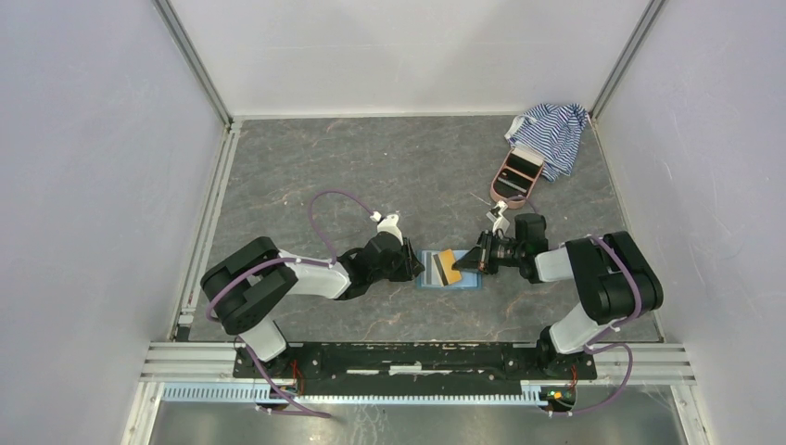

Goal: Put the credit cards into the card holder
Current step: Insert the credit card into the card holder.

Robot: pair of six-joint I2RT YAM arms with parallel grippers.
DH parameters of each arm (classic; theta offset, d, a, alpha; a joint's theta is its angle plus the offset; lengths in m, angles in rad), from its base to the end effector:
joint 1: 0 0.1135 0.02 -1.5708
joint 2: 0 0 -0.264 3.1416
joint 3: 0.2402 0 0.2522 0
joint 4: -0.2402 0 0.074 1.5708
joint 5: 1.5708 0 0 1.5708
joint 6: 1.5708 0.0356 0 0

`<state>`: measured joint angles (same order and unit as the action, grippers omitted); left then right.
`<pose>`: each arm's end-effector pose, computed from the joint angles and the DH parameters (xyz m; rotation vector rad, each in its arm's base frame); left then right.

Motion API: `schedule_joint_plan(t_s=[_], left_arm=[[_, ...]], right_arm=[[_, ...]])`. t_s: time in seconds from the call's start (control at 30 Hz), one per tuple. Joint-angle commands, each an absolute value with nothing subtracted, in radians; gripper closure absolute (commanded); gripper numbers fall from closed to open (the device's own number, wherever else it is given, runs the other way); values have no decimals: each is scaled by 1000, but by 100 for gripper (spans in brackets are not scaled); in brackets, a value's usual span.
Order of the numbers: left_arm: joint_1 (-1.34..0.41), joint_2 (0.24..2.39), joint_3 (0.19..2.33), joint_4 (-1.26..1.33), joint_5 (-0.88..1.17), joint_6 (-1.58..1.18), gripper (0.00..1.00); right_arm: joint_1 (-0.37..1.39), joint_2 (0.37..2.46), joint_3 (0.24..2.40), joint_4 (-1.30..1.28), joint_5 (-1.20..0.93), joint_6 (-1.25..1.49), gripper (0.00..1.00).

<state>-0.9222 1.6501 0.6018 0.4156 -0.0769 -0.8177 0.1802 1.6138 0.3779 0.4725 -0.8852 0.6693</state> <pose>0.1855 -0.2402 0.1296 0.0769 2.3448 -0.8503 0.2295 0.0698 0.0989 0.1084 2.4184 1.4423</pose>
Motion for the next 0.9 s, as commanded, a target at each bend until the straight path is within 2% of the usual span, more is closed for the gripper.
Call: schedule_joint_plan(t_s=[0.0,0.53,0.63,0.77,0.87], left_arm=[[-941,1701,565,310,-20,-811,65],[-941,1682,547,347,-22,-810,63],[-940,1624,567,306,-49,-781,57],[-941,1542,610,239,-96,-752,42],[-940,1505,627,205,-130,-736,38]], right_arm=[[182,1571,372,492,-864,651,100],[174,1573,387,390,-852,575,100],[176,1581,390,390,-853,572,100],[177,1594,397,386,-855,565,100],[179,1593,402,378,-853,556,100]])
